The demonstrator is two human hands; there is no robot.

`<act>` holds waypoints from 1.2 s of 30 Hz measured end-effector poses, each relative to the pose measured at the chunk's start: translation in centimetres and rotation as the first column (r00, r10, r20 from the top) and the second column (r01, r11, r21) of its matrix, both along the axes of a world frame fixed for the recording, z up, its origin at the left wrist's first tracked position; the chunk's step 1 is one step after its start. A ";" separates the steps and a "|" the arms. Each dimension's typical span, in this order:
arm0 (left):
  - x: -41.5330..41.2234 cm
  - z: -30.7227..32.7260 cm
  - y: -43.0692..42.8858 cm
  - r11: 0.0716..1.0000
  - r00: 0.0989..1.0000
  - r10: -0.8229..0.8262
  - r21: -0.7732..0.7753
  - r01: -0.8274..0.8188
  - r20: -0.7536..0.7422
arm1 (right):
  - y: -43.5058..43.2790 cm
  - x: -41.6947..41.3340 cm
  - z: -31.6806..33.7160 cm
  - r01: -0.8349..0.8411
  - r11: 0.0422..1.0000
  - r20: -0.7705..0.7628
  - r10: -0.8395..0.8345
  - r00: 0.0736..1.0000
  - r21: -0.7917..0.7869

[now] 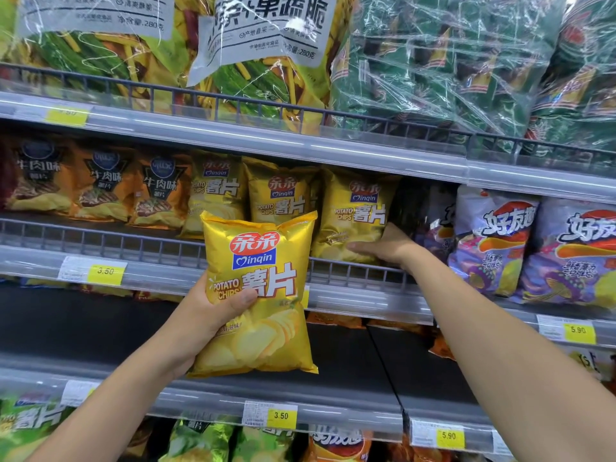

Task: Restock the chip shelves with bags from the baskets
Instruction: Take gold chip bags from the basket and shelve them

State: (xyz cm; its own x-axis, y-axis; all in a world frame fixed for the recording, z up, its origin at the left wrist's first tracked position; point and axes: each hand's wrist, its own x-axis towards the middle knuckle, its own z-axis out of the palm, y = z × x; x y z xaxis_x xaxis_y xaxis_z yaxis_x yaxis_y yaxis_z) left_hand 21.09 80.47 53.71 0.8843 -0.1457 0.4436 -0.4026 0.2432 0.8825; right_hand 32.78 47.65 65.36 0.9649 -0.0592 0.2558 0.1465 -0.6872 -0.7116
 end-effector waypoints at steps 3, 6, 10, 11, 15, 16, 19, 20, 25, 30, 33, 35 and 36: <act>-0.2 0.2 -0.1 1.000 1.000 0.002 0.000 -0.002 -0.011 | -0.5 0.9 -0.2 -0.034 0.999 -0.013 0.034 0.999 0.004; -0.2 0.1 -0.1 1.000 1.000 0.020 0.016 -0.020 -0.005 | -0.2 0.1 0.0 -0.036 0.998 -0.048 0.038 0.998 0.053; -0.6 0.4 -0.3 0.999 0.999 0.032 0.017 -0.032 -0.016 | -0.2 -1.4 0.3 -0.049 0.992 -0.035 0.054 0.998 0.120; -0.6 0.5 -0.3 0.999 0.999 0.032 0.011 -0.032 -0.027 | -0.1 -2.0 0.5 -0.062 0.987 -0.012 0.065 0.998 0.147; -0.7 0.6 -0.4 1.000 0.999 0.013 -0.010 -0.014 -0.051 | -0.3 -4.8 0.2 0.021 0.984 0.104 -0.040 0.994 0.178; -0.8 0.7 -0.4 1.000 0.999 0.008 -0.009 -0.008 -0.053 | -0.4 -5.6 -0.1 0.046 0.985 0.162 -0.073 0.984 0.168; -1.1 1.3 -0.6 1.000 0.998 -0.001 0.010 0.002 -0.068 | -0.3 -8.4 -1.0 0.019 0.987 0.342 -0.073 0.937 0.158; -1.0 1.4 -0.7 1.000 0.998 -0.006 0.019 0.007 -0.068 | -0.2 -9.5 -1.3 -0.006 0.988 0.377 -0.053 0.925 0.154; -1.0 3.2 -2.7 0.997 0.998 -0.052 0.061 0.055 -0.043 | 1.1 -14.3 -2.3 -0.196 0.969 0.339 0.134 0.931 0.154; -1.1 5.5 -5.5 0.993 0.998 -0.069 0.100 0.070 -0.007 | 2.1 -17.0 -2.5 -0.360 0.932 0.019 0.359 0.933 0.039; -1.6 6.9 -7.1 0.983 0.994 -0.095 0.160 0.084 0.058 | 2.0 -17.6 -2.4 -0.363 0.931 0.040 0.361 0.932 0.041; -2.1 7.9 -8.1 0.977 0.988 -0.106 0.195 0.082 0.114 | 1.9 -17.9 -2.1 -0.357 0.932 0.106 0.350 0.931 0.059; -2.2 8.4 -8.4 0.974 0.983 -0.115 0.211 0.083 0.144 | 1.7 -18.0 -1.8 -0.350 0.934 0.136 0.340 0.931 0.063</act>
State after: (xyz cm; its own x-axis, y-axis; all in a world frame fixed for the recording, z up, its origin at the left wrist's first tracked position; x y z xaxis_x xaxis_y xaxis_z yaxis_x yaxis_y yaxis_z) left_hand 18.91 72.10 62.16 0.7839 -0.3303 0.5257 -0.5210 0.1107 0.8464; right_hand 14.78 49.37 63.57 0.8918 0.2453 0.3801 0.4520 -0.5166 -0.7272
